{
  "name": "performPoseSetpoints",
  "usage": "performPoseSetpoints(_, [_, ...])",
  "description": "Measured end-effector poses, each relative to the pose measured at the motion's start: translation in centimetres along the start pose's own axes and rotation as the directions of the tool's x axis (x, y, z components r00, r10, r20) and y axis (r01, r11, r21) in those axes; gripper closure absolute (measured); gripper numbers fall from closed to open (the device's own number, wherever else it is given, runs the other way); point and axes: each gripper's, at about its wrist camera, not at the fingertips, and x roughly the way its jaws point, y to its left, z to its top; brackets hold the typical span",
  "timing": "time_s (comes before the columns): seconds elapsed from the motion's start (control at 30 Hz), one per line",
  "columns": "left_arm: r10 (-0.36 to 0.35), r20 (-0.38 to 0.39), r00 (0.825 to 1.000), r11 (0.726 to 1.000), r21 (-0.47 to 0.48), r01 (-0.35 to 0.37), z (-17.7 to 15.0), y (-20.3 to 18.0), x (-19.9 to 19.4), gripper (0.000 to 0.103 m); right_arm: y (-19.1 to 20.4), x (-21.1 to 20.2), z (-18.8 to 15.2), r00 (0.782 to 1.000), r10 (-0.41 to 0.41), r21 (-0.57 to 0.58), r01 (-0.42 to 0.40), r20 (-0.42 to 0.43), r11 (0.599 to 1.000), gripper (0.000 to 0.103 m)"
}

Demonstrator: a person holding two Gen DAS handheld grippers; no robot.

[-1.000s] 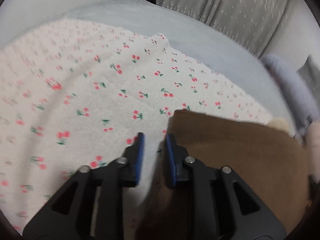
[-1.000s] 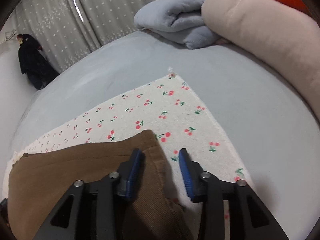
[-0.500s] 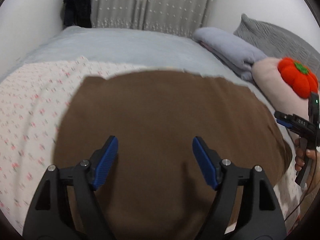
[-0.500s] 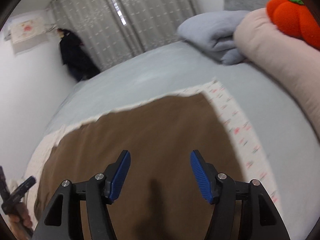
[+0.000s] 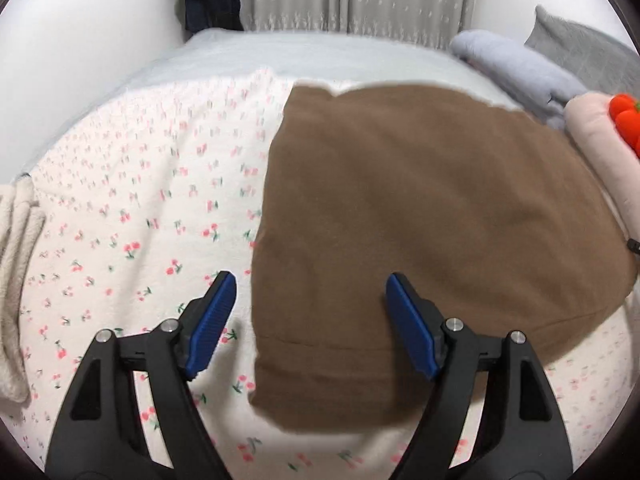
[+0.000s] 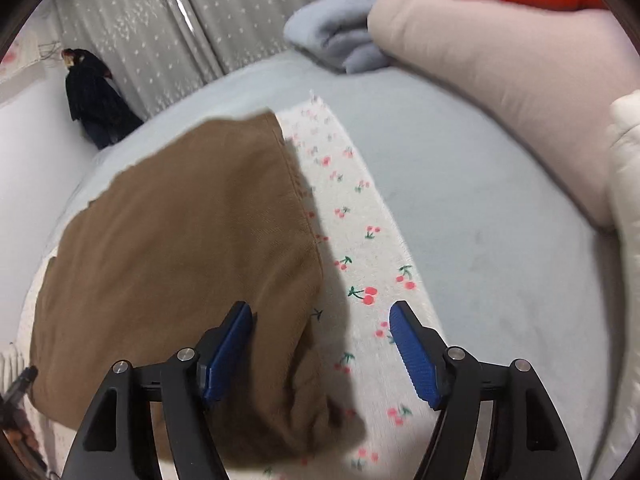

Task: Fold large clothes
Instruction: 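Smooth the folded brown coat flat with both open grippers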

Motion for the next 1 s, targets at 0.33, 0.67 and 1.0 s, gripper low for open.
performPoseSetpoints(0.33, [-0.131,0.018,0.991,0.971,0.204,0.125,0.1,-11.1,-1.6,0.024,15.5,-2.2,-1.7,0.993,0.089,-0.361,-0.057,0.072,0.931,0.03])
performPoseSetpoints(0.67, [-0.168,-0.036,0.985,0.977,0.127,0.171,-1.7,-10.8,0.9,0.012,19.8,1.6,-4.0,0.998,0.058,-0.437,-0.046,0.014,0.898,0.03])
performPoseSetpoints(1.0, [-0.025,-0.03,0.999,0.997,0.073,0.028,-2.7,-4.7,-1.1,0.013,15.3,0.1,-5.1,0.997,0.074,-0.379,-0.068,0.001,0.923,0.022])
